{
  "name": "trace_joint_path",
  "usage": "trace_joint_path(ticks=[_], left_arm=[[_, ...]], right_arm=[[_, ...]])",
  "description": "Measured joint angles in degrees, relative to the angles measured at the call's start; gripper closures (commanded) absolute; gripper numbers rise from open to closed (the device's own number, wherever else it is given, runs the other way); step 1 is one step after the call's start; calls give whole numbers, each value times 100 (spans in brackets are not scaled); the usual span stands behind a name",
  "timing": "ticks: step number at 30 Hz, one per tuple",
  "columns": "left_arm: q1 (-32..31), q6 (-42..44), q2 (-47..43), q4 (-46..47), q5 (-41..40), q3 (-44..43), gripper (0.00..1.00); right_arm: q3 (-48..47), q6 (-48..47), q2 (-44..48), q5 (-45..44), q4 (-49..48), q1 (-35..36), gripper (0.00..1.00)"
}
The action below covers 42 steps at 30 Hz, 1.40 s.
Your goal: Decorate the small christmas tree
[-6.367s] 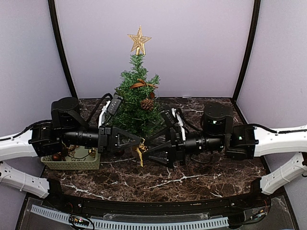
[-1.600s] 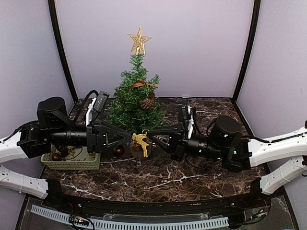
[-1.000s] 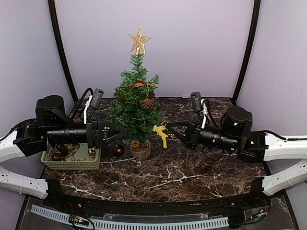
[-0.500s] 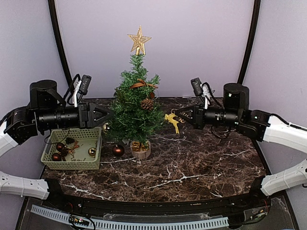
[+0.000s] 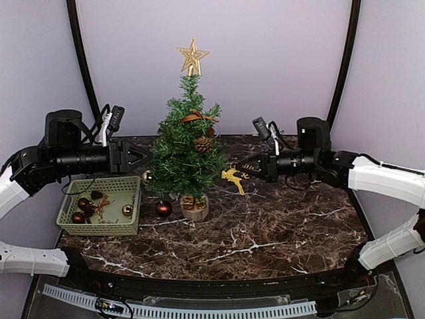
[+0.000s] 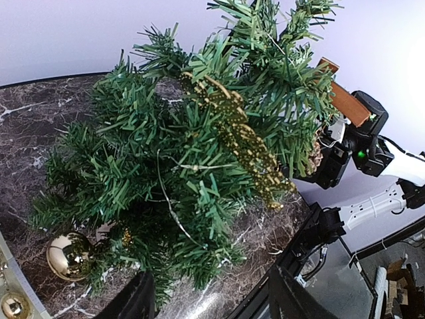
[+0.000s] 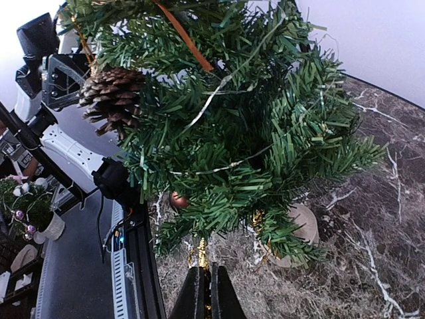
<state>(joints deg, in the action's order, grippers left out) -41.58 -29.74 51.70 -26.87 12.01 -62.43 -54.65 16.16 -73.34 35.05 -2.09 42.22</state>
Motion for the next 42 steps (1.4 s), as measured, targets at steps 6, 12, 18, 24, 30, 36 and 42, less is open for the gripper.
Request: trace_joint_path(ticks=[6,12,18,24,30,36,42], left_arm=[[98,63,-33,92,293,153,39],[101,273,-28,219,728,197,36],[101,522,55,240,837,197,33],[120,621,219,269,846,197,33],[120,616,306,527,837,197,40],[120,621,474,717,791,197,50],[120,621,555,715,664,197,53]], right_arm=[[157,339,-236,719,-841,-234,100],[201,667,-483,1130,-1427,-328,100],[201,903,-595,1252,-1687,-328,100],[210,1202,-730,1279,-2063,-328,100],[210,1366,-866,1272,-2260,-328,100],[214,1484,-938,1250,-2415,-328,100],[254,1606,-1010,1250,-2625,-328,100]])
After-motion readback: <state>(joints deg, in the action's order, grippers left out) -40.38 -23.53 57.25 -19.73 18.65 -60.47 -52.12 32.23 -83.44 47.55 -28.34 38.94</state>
